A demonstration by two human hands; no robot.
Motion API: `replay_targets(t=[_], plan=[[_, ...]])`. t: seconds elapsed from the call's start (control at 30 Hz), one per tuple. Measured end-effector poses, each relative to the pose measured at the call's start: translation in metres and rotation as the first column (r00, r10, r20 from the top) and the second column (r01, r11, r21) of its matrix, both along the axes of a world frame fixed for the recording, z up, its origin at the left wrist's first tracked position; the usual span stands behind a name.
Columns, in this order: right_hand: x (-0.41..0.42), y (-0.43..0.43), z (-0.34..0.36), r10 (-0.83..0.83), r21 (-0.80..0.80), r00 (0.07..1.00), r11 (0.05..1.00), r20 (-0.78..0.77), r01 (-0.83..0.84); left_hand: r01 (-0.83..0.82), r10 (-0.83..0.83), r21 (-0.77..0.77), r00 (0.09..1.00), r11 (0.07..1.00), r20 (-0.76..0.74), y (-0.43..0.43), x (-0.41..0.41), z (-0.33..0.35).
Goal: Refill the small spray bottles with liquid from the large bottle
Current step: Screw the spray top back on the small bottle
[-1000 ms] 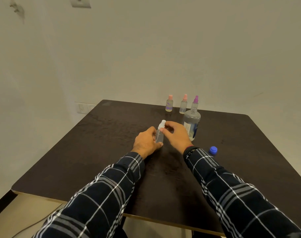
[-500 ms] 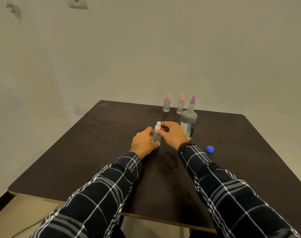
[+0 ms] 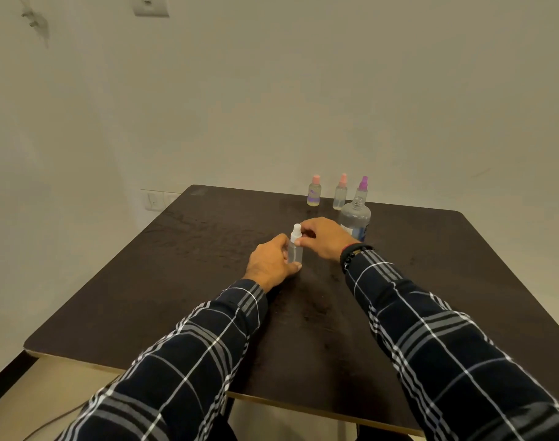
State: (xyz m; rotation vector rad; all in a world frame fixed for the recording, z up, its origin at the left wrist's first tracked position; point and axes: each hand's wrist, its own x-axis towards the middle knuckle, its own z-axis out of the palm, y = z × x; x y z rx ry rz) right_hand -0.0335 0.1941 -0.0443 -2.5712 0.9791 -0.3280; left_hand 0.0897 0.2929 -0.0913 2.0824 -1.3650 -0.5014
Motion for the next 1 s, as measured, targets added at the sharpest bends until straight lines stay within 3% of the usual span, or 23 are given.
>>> replay_targets(t=[0.17,0.4,0.63,0.77,0.9,1.0], plan=[[0.001,0.017,-0.026,-0.202,0.053,0.944,0.979,0.261,0.195,-0.002,0.002,-0.002,1.000,1.000,0.029,0.000,-0.001,0.000],[-0.003,0.018,-0.032,-0.100,0.244,0.927,0.970,0.362,0.009,0.006,-0.006,0.020,1.000,1.000,0.030,-0.001,0.000,0.001],[0.004,0.027,-0.037,-0.292,0.254,0.843,0.948,0.452,0.192,0.006,-0.006,0.019,1.000,1.000,0.024,0.000,-0.002,0.001],[0.003,0.033,-0.040,-0.311,0.186,0.839,0.949,0.446,0.253,-0.003,0.003,0.005,1.000,1.000,-0.008,0.001,-0.002,0.002],[-0.003,0.031,-0.041,-0.231,0.293,0.826,0.952,0.513,0.084,0.004,-0.004,0.008,1.000,1.000,0.011,0.001,0.001,0.000],[-0.003,0.024,-0.037,-0.167,0.306,0.864,0.952,0.475,0.015,0.006,-0.007,0.015,1.000,1.000,0.017,0.000,0.000,0.001]])
